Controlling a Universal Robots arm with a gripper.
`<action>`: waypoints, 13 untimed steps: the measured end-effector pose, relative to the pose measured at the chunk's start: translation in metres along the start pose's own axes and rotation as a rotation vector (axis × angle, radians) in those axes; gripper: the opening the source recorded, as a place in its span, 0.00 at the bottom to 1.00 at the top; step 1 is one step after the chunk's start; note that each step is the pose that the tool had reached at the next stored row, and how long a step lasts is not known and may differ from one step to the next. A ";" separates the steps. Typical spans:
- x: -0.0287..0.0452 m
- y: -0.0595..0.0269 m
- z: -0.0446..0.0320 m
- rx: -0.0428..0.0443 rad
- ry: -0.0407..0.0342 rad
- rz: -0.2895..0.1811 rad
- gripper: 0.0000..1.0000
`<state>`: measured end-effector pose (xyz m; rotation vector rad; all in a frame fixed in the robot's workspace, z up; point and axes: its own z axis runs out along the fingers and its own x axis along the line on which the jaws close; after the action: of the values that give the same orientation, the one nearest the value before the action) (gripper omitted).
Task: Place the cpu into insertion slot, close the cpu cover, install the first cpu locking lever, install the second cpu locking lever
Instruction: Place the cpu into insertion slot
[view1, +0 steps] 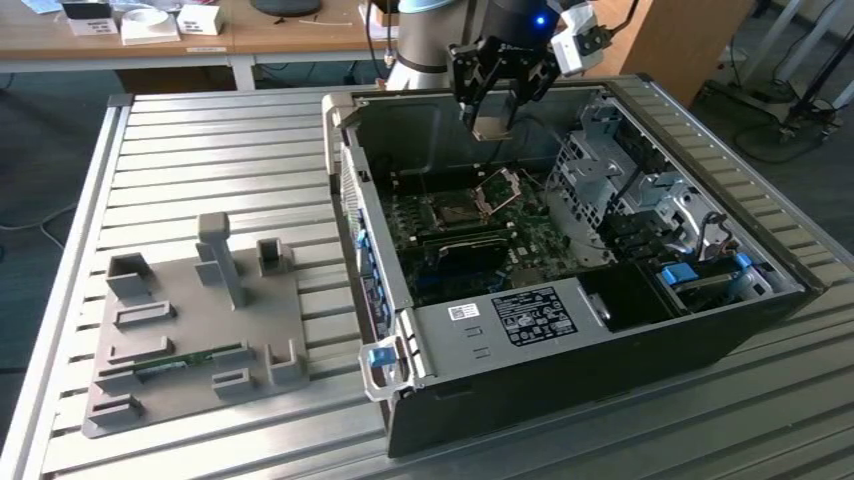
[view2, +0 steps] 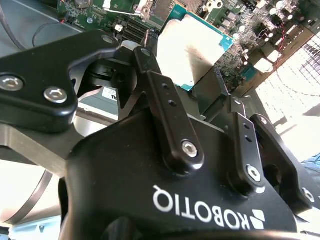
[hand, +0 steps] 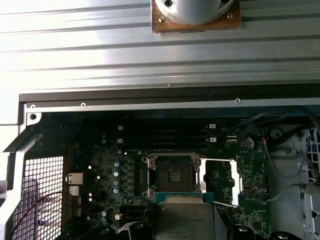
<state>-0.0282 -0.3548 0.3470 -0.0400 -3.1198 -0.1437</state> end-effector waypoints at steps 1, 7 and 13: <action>0.0000 0.0000 0.0004 -0.0002 -0.0002 0.000 0.54; 0.0000 -0.0001 0.0010 0.0001 0.0000 0.000 0.54; 0.0000 -0.0003 0.0025 0.0001 0.0001 0.000 0.54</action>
<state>-0.0283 -0.3549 0.3445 -0.0400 -3.1198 -0.1435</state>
